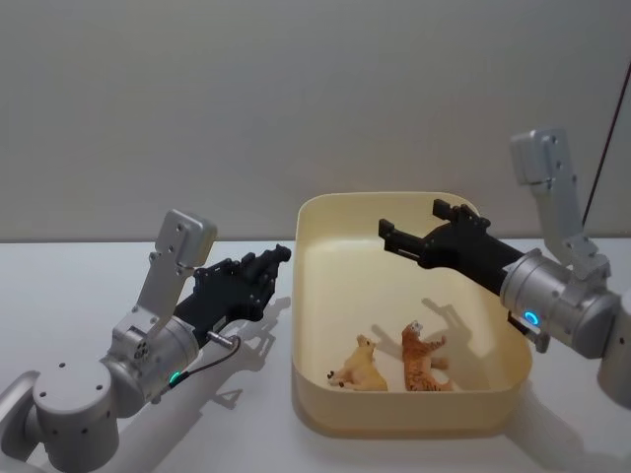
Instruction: Pick up the toy alternately with two hands and place it into the central storage box.
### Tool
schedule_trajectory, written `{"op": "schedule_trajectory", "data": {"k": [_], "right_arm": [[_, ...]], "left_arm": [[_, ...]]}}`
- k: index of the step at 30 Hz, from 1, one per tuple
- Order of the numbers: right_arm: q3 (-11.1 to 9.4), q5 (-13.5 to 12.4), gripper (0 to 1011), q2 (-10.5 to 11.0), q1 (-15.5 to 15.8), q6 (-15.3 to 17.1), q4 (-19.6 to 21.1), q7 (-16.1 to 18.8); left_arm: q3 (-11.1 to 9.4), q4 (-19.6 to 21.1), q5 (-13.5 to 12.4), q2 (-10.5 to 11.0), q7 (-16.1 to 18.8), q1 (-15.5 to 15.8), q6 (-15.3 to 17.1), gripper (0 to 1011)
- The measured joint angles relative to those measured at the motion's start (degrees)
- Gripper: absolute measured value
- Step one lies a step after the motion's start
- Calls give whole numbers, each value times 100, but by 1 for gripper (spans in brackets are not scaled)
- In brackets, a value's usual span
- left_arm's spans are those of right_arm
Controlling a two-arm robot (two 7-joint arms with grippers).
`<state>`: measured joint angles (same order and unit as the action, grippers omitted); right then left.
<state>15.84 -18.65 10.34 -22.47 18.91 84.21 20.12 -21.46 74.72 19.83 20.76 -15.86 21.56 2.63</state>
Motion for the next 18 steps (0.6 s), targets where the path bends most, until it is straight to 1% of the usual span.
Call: {"op": "schedule_trajectory", "data": {"k": [4, 10, 13, 18], "right_arm": [[-39, -19, 1001, 33, 9, -80, 18, -45], [-135, -24, 1001, 115, 29, -221, 53, -221], [-196, -12, 1001, 175, 43, -291, 74, -337], [-309, 34, 1001, 290, 89, -378, 118, -539]], "left_arm": [[1, 149, -93, -1, 92, 1, 57, 318], [8, 289, -163, 10, 106, 2, 149, 318], [15, 347, -187, 19, 62, 13, 195, 318], [29, 416, -212, 26, -122, 57, 274, 318]]}}
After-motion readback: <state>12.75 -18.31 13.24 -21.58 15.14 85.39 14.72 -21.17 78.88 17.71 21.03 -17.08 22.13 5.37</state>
